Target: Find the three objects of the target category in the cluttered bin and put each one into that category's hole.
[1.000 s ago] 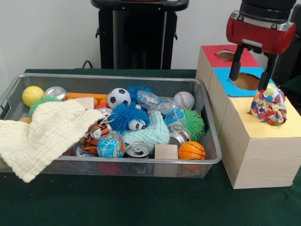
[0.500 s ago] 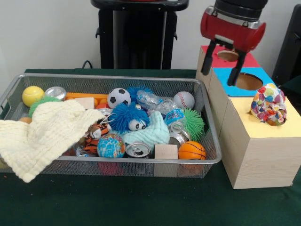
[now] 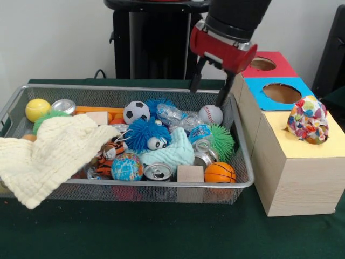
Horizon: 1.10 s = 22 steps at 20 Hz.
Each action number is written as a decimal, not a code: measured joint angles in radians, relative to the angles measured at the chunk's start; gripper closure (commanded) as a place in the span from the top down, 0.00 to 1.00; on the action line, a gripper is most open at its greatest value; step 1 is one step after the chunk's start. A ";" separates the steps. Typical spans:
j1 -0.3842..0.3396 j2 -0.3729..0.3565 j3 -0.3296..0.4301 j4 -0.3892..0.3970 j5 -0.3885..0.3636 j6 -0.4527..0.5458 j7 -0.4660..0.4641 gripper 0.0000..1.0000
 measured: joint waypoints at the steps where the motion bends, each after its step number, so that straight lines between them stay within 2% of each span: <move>1: -0.002 0.004 -0.001 0.005 -0.007 -0.011 0.000 1.00; 9: -0.041 0.031 -0.002 0.042 -0.079 -0.089 0.000 1.00; 22: -0.247 0.077 0.004 0.067 -0.223 -0.223 0.000 1.00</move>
